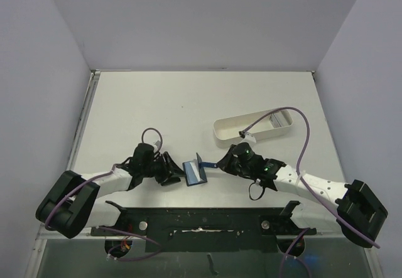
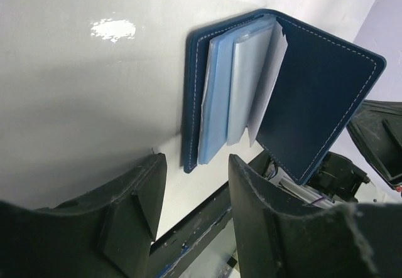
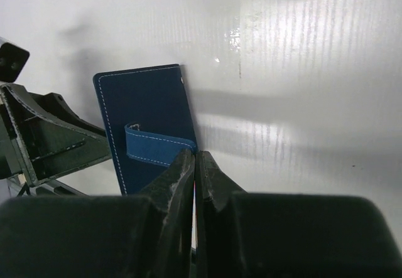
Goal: Put the credit cards into the card holder
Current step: Open the card holder at the center of the board.
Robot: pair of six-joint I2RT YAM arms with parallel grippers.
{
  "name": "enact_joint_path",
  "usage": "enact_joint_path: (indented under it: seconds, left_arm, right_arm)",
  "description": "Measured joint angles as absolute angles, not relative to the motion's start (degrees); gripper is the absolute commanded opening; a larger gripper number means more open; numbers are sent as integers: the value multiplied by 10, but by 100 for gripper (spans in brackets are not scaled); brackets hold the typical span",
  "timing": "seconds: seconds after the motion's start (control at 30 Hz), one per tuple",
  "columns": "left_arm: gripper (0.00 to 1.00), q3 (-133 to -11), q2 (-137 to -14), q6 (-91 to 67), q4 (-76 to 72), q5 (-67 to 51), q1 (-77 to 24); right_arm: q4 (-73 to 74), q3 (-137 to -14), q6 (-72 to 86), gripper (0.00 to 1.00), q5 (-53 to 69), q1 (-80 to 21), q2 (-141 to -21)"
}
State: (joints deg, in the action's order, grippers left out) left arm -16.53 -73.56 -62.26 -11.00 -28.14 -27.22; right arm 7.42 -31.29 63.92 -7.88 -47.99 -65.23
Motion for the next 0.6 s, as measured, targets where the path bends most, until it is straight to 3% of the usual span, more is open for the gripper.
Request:
enact_joint_path:
  seconds: [0.6]
  left_arm:
    - [43, -188, -788, -628, -159, -267, -300]
  right_arm:
    - [174, -288, 632, 0, -140, -473, -599]
